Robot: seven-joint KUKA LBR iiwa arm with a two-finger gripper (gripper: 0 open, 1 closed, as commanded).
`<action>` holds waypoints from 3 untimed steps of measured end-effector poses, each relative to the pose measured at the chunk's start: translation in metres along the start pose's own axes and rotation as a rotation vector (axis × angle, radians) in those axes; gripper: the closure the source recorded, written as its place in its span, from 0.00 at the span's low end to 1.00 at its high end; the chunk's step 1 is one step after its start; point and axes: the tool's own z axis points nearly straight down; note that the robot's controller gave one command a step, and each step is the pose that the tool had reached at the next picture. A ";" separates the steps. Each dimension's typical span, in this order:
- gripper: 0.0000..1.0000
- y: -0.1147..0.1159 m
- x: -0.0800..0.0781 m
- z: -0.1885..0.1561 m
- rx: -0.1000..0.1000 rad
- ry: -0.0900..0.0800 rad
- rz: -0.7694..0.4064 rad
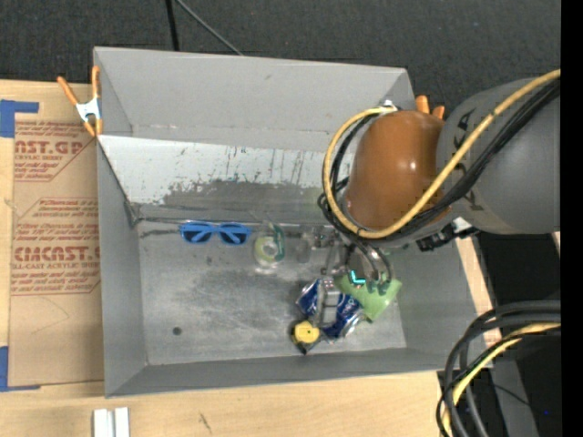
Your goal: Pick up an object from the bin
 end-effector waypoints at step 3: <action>0.00 -0.077 0.013 0.091 0.002 0.001 -0.059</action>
Offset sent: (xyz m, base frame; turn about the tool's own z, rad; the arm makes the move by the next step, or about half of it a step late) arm 0.0000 0.0000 0.0000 0.0000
